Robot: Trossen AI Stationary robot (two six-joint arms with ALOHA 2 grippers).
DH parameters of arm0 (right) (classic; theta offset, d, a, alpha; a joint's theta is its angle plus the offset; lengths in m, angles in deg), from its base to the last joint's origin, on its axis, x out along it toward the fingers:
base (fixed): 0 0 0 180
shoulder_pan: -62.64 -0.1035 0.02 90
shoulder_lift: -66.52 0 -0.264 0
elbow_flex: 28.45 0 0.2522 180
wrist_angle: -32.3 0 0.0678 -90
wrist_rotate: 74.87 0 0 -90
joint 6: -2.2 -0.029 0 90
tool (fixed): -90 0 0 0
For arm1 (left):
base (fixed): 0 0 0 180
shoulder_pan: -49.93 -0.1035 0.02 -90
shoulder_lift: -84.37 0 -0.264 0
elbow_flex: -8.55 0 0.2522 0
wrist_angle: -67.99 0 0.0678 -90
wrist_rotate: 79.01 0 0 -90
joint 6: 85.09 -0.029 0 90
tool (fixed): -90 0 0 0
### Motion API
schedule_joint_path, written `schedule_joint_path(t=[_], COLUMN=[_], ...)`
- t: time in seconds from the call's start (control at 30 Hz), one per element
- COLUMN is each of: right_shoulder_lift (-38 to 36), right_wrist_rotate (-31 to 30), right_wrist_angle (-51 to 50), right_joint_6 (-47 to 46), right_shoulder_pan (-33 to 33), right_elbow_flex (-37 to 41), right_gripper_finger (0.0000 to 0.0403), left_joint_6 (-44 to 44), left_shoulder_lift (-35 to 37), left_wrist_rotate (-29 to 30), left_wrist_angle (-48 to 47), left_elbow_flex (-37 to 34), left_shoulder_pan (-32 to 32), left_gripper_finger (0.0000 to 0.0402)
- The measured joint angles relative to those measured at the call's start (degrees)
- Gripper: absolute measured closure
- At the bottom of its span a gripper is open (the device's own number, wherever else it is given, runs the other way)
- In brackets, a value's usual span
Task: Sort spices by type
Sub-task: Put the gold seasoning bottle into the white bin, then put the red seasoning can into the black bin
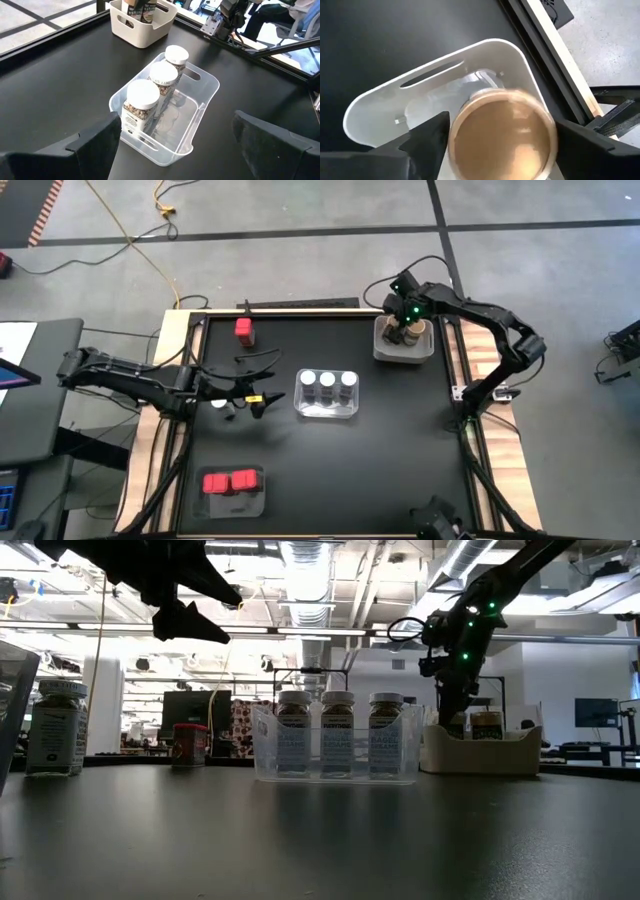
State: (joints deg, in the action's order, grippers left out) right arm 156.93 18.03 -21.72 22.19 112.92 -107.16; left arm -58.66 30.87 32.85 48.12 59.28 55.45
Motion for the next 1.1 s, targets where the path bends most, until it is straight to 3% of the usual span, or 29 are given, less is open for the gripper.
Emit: schedule_joint_path(t=[0.47, 0.87, 1.1], right_shoulder_lift=[-2.8, -17.0, -21.8], right_wrist_rotate=[0.0, 0.1, 0.2], right_wrist_angle=[-4.2, -8.8, -9.2], right_joint_6=[-0.5, -8.4, -14.3], right_shoulder_pan=[0.0, -0.1, -4.6], right_elbow_flex=[-3.6, -6.9, -6.9], right_gripper_finger=[0.0061, 0.0068, 0.0069], left_joint_6=[0.0, 3.4, 7.0], left_shoulder_lift=[0.0, 0.0, 0.0], left_wrist_rotate=[0.0, 0.2, 11.7], left_wrist_angle=[0.0, 0.0, 1.2], left_elbow_flex=[0.0, 0.0, 1.0], left_shoulder_pan=[0.0, 0.0, -5.9], left_gripper_finger=[0.004, 0.004, 0.004])
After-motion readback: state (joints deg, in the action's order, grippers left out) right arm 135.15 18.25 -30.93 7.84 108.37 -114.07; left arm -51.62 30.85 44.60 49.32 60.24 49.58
